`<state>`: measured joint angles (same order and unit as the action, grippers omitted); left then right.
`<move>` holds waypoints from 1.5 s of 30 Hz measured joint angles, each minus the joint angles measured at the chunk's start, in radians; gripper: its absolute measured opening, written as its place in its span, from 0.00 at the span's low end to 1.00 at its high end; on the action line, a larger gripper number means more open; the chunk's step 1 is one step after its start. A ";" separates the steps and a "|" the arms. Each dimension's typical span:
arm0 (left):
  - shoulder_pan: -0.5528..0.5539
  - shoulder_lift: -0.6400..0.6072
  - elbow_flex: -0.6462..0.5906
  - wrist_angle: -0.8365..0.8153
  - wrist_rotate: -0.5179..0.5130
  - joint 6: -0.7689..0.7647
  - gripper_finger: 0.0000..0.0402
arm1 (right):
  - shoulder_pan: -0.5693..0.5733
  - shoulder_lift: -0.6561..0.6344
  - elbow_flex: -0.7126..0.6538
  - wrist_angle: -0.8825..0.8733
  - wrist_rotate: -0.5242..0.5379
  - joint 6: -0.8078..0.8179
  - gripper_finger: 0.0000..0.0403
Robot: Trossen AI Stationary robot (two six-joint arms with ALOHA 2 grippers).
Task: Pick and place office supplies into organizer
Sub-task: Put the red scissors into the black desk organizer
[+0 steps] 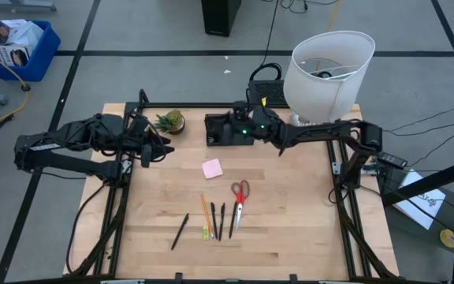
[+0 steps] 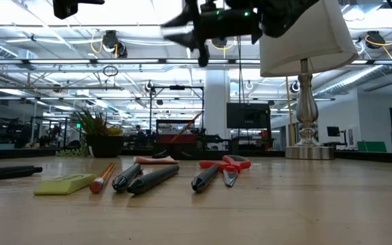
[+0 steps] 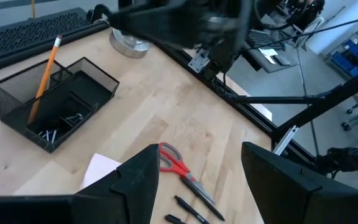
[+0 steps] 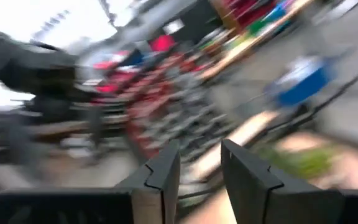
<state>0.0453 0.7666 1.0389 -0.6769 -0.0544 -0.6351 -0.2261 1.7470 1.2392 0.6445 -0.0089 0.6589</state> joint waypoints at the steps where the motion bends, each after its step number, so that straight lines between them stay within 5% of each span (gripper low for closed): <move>1: 0.000 0.000 0.000 0.000 -0.001 0.006 0.58 | 0.004 -0.008 0.000 -0.004 -0.061 0.037 0.26; 5: 0.000 0.000 0.000 0.000 -0.021 0.013 0.58 | 0.050 -0.045 0.000 -0.114 -0.228 0.149 0.27; 14: 0.000 0.000 0.000 -0.003 -0.030 0.107 0.58 | 0.282 -0.203 0.000 -0.669 -0.021 0.364 0.21; 19: 0.000 0.007 0.000 -0.006 -0.036 0.153 0.58 | 0.394 -0.237 0.045 -0.840 0.013 0.528 0.18; 23: 0.000 0.024 0.000 -0.011 -0.036 0.170 0.58 | 0.449 -0.177 0.193 -1.042 0.004 0.536 0.16; 29: 0.000 0.070 0.000 -0.012 -0.036 0.170 0.58 | 0.456 0.002 0.517 -1.579 -0.015 0.435 0.15; 32: 0.000 0.097 0.000 -0.011 -0.036 0.174 0.58 | 0.427 0.086 0.554 -1.800 0.005 0.382 0.15; 36: 0.000 0.117 0.000 -0.017 -0.036 0.144 0.58 | 0.386 0.122 0.504 -1.805 0.011 0.349 0.15; 45: 0.000 0.093 0.000 -0.016 0.001 0.059 0.58 | 0.328 0.123 0.298 -1.515 0.003 0.312 0.15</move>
<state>0.0452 0.8601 1.0389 -0.6926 -0.0536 -0.5765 0.1022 1.8702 1.5377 -0.8703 -0.0055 0.9710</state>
